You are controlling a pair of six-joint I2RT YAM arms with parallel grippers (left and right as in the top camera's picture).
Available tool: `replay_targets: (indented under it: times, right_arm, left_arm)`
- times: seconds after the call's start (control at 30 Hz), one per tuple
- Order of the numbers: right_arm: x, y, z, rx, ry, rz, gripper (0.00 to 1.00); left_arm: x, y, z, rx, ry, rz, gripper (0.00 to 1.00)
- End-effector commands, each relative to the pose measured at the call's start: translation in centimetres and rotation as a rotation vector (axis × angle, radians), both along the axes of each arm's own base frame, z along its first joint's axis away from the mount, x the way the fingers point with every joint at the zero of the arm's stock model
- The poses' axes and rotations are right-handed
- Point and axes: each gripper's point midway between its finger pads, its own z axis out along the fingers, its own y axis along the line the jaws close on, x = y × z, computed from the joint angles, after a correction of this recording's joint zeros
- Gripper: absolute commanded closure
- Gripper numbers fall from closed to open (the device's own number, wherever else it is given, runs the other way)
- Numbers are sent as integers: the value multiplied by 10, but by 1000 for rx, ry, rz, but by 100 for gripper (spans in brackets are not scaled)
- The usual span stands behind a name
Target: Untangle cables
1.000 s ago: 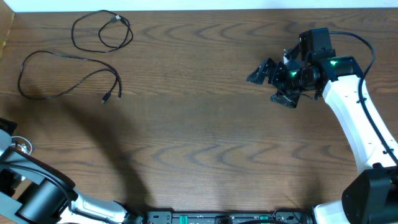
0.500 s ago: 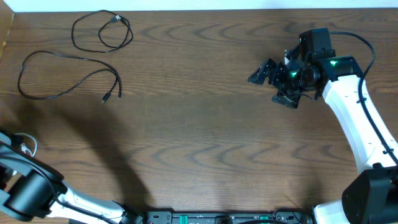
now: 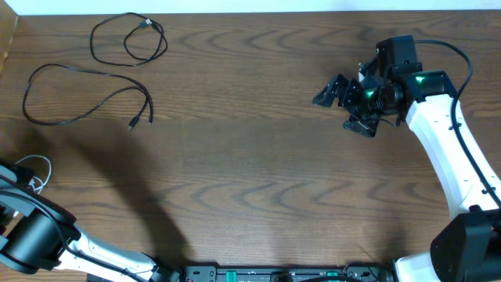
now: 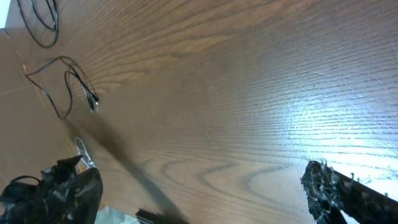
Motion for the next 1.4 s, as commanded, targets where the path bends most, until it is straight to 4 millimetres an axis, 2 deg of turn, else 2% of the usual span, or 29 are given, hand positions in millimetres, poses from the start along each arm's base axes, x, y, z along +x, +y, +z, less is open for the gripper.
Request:
replay_targets:
  times: [0.0, 0.07, 0.13, 0.27, 0.33, 0.47, 0.57, 0.67, 0.83, 0.97, 1.07, 1.17, 1.27, 1.37]
  right_arm:
    - [-1, 1, -1, -9, -4, 19, 1]
    - [-1, 1, -1, -8, -5, 18, 1]
    - [-1, 1, -1, -8, -5, 18, 1]
    - [-1, 1, -1, -8, -5, 19, 1]
    - [-1, 1, -1, -8, -5, 19, 1]
    - [-1, 1, -1, -8, -3, 19, 1]
    - [-2, 1, -1, -9, 0, 19, 1]
    - [-4, 0, -2, -11, 10, 19, 1]
    - [-7, 0, -3, -22, 0, 55, 1]
    - [-8, 0, -3, -23, 4, 55, 1]
    - [-8, 0, -4, -23, 4, 55, 1]
    - [-8, 0, -4, -23, 6, 55, 1]
    - [-10, 0, -4, -24, 11, 55, 1]
    - [-10, 0, -4, -24, 12, 55, 1]
  left_arm:
    - [7, -1, 3, -7, -25, -31, 28]
    - [7, 0, 9, 3, -32, -32, 27]
    - [9, 2, 21, 25, -46, -31, 22]
    - [10, 5, 53, 83, -81, -32, 17]
    - [7, 6, 68, 116, -78, -20, 9]
    - [-12, 5, 102, 186, -34, 29, 8]
    - [-14, 1, 124, 213, -55, 29, 7]
    - [-9, -5, 133, 203, -92, 4, 7]
    - [-2, -15, 114, 120, -111, -35, 7]
    - [-6, -19, 93, 70, -66, -29, 8]
    - [-20, -21, 79, 42, 12, 3, 12]
    - [-43, -24, 58, 1, 107, 88, 13]
    - [-64, -32, 31, -83, 146, 182, 13]
    - [-80, -35, 17, -130, 147, 275, 13]
